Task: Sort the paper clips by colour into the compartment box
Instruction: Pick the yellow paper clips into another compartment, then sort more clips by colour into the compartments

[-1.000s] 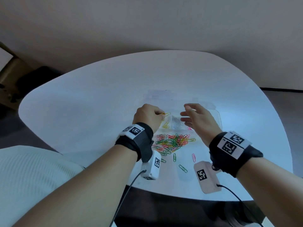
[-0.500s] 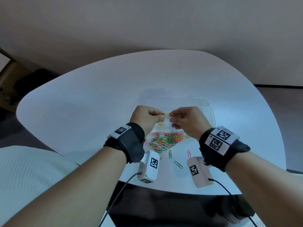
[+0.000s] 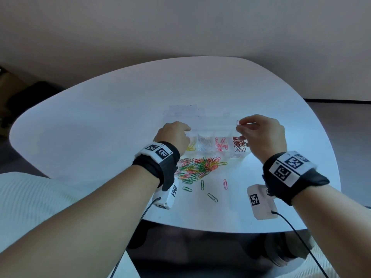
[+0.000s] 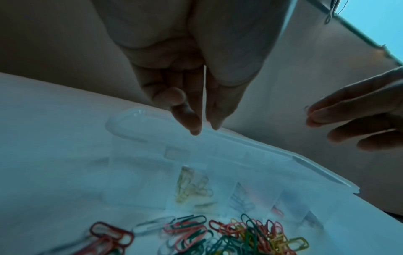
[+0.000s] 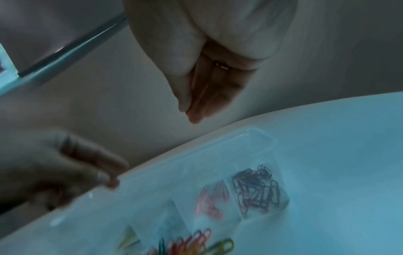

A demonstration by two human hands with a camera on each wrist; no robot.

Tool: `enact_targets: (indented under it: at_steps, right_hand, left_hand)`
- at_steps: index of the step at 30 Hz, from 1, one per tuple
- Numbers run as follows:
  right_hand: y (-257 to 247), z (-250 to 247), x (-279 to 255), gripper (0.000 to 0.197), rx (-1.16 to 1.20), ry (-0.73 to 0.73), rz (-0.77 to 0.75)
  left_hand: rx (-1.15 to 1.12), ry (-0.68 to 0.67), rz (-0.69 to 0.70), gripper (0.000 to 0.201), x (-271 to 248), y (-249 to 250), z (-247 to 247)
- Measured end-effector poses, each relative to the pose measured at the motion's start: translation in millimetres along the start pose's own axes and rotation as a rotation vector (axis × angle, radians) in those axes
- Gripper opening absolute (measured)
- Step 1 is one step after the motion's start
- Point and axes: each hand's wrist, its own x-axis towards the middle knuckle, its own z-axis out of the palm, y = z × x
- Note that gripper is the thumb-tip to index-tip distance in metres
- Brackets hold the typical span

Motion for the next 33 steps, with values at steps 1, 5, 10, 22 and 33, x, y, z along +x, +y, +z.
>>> enact_targets:
  at_steps: [1, 5, 10, 22, 33]
  right_hand:
    - [-0.3, 4.6, -1.8, 0.007, -0.029, -0.010, -0.017]
    - [3.6, 18.2, -8.0, 0.014, -0.236, -0.097, 0.003]
    - [1.6, 27.4, -30.1, 0.018, -0.406, -0.154, -0.129]
    - [46.6, 26.1, -61.5, 0.022, -0.740, -0.524, 0.082]
    - [53.7, 47.9, -69.6, 0.019, -0.693, -0.540, -0.077]
  left_hand:
    - [-0.003, 0.031, 0.013, 0.038, -3.6, 0.5, -3.7]
    - [-0.008, 0.077, 0.032, 0.029, -20.6, 1.4, -16.9]
    - [0.086, -0.039, 0.051, 0.018, -40.2, -5.7, -7.5]
    - [0.138, -0.169, -0.009, 0.008, -49.3, -65.3, 25.9]
    - [0.164, -0.162, 0.184, 0.021, -43.7, -45.7, 51.3]
